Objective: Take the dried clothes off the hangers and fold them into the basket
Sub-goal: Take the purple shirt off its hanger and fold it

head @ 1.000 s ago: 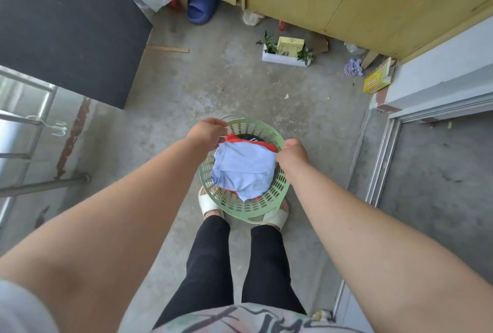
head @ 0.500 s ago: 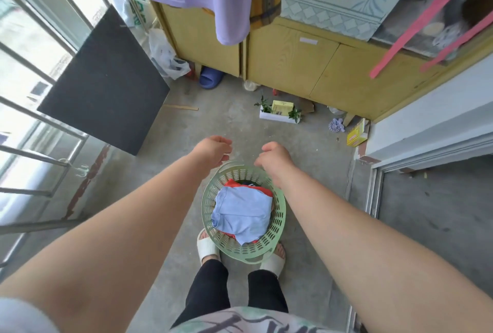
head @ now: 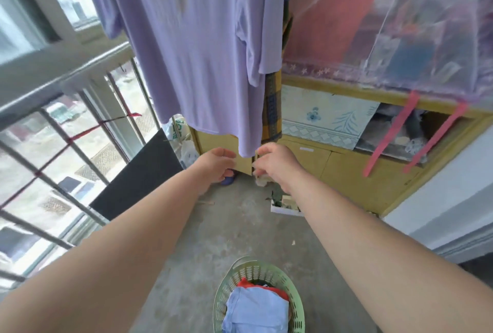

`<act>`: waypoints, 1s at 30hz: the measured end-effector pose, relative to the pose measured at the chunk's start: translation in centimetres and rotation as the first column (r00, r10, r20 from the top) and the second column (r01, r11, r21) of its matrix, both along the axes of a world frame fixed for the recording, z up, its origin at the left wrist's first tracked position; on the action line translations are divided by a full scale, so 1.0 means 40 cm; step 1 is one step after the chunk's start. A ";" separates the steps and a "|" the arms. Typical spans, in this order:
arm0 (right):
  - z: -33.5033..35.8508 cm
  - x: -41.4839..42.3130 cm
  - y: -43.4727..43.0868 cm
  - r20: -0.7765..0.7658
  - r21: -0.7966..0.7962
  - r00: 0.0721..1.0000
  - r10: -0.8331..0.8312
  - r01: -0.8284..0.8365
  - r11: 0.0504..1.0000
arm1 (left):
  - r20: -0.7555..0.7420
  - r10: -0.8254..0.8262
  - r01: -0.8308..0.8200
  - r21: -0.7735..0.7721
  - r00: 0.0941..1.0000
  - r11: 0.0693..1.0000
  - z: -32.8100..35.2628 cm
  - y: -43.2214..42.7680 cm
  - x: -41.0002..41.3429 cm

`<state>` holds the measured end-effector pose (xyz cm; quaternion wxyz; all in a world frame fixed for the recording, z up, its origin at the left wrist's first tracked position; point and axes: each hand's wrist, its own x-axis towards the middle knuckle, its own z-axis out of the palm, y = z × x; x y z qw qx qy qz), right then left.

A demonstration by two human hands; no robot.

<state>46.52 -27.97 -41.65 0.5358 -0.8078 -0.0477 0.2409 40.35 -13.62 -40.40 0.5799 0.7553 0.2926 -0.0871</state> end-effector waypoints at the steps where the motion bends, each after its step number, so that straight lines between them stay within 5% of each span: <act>1: 0.047 0.010 0.006 0.047 0.017 0.999 0.010 -0.010 1.000 | 0.040 0.008 -0.009 0.009 0.999 1.000 0.043 0.006 0.005; 18: 0.548 0.040 0.077 0.415 -0.001 0.902 0.119 -0.131 0.991 | 0.445 -0.091 0.003 0.193 0.891 0.981 0.516 0.111 0.052; 30: 0.840 0.092 0.202 0.699 -0.106 0.702 0.137 -0.087 0.990 | 0.624 -0.121 -0.113 0.322 0.772 0.940 0.691 0.213 0.196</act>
